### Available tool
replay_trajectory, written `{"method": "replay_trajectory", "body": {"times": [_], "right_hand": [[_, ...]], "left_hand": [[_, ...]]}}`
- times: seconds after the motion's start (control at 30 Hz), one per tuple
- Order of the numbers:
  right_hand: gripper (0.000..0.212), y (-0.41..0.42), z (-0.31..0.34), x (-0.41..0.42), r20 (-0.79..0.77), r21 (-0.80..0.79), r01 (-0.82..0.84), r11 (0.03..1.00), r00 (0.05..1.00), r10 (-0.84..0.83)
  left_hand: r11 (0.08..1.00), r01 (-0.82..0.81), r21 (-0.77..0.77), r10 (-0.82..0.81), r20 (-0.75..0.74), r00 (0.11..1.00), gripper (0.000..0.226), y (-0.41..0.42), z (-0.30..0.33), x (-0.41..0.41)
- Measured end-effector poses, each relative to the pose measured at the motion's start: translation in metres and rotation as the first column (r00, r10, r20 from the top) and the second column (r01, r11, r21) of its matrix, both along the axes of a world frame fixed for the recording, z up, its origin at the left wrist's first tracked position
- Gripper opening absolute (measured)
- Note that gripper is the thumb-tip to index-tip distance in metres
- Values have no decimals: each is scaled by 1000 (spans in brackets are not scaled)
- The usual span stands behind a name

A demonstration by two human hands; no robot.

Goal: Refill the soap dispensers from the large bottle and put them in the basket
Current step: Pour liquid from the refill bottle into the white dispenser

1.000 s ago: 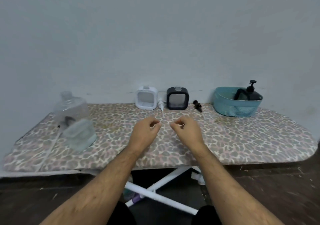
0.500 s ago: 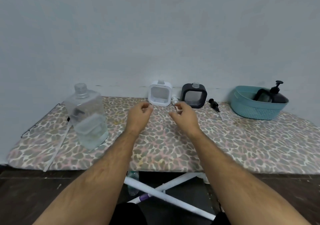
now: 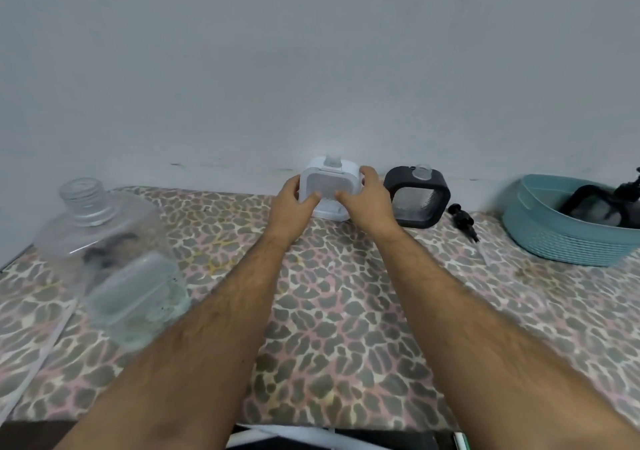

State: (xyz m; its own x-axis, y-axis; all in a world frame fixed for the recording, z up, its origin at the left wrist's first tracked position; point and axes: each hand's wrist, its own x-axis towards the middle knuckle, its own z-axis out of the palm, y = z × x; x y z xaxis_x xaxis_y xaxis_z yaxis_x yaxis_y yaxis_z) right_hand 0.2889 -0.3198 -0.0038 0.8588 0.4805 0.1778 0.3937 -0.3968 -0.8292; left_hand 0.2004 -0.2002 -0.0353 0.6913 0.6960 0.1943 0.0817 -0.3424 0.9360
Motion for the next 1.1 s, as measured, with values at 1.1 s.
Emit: {"method": "replay_trajectory", "body": {"times": [1.1], "right_hand": [[59, -183, -20, -143, -30, 180, -206, 962, 976, 215]], "left_hand": [[994, 96, -46, -93, 66, 993, 44, -152, -7, -175]]}}
